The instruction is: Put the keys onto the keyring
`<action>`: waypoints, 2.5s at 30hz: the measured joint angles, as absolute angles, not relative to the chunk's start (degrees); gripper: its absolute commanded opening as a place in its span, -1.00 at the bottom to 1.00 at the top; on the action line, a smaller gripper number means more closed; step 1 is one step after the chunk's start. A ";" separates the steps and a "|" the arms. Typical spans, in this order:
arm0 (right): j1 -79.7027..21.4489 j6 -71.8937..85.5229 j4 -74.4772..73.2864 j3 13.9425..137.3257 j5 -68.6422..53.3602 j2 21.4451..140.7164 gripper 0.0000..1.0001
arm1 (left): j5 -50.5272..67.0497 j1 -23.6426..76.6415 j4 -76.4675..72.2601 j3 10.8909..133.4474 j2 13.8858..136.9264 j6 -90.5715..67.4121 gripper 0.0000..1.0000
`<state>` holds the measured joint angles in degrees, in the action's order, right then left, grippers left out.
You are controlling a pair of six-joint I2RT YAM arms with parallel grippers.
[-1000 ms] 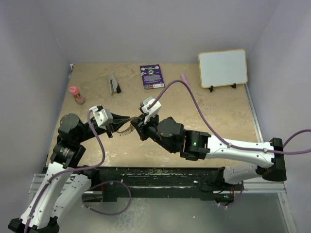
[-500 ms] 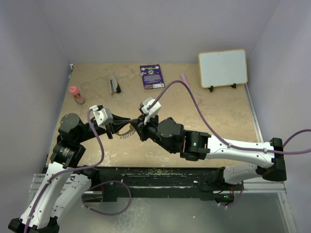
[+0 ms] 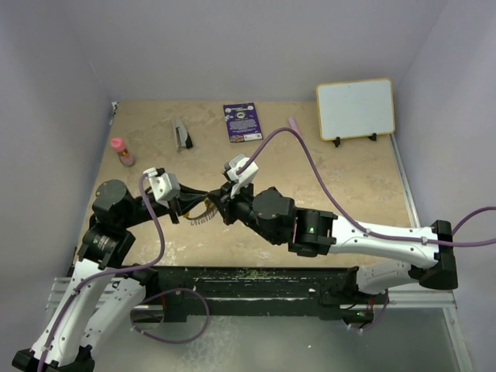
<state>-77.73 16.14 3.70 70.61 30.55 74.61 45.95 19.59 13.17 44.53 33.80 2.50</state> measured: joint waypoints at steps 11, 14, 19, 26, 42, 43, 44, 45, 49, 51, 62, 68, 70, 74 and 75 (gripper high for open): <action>-77.82 16.58 3.75 70.59 30.61 73.38 -1.00 | 45.21 19.64 14.13 46.13 33.85 2.61 -0.93; -77.91 16.58 3.66 70.59 30.87 73.36 -1.00 | 44.86 19.64 14.66 46.46 33.85 2.66 -0.93; -77.95 16.60 3.42 70.59 31.05 73.36 -1.00 | 44.56 19.64 14.66 46.54 33.85 2.59 -0.93; -78.00 17.15 3.31 70.37 31.07 73.36 -1.00 | 44.51 19.64 14.61 46.74 33.85 2.55 -0.93; -78.02 19.09 3.29 69.84 31.57 72.75 -1.00 | 44.56 19.64 14.63 46.78 33.34 2.50 -0.93; -78.02 19.18 3.29 69.82 31.57 72.64 -1.00 | 44.58 19.64 14.63 46.78 33.34 2.50 -0.93; -78.02 19.27 3.29 69.82 31.57 72.58 -1.00 | 44.58 19.64 14.57 46.78 33.23 2.48 -0.93; -78.04 19.33 3.31 69.82 31.57 72.55 -1.00 | 44.58 19.64 14.48 46.78 33.19 2.48 -0.93; -78.06 19.57 3.31 69.80 31.68 72.55 -1.00 | 44.58 19.64 14.46 46.78 33.19 2.46 -0.93; -78.06 19.68 3.29 69.80 31.83 72.55 -1.00 | 44.56 19.64 14.44 46.78 33.19 2.46 -0.93; -78.04 20.60 0.67 70.39 34.92 73.28 -1.00 | 43.05 19.64 14.33 46.78 32.97 2.02 -0.93; -77.95 21.02 -1.65 71.53 38.00 75.85 -1.00 | 43.05 19.64 13.13 46.96 32.32 0.05 -0.93; -77.95 21.17 -2.15 71.53 38.28 76.20 -1.00 | 43.05 19.64 12.93 46.96 32.25 -0.49 -0.93; -77.95 21.85 -2.92 71.53 38.59 76.18 -1.00 | 42.92 19.64 12.93 46.96 31.99 -0.84 -0.93; -77.95 22.09 -3.18 71.53 38.59 76.12 -1.00 | 42.76 19.64 12.93 46.96 31.97 -0.78 -0.93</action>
<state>-77.95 22.09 -3.18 71.53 38.59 76.12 42.76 19.64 12.93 46.96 31.97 -0.78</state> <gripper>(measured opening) 0.002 0.036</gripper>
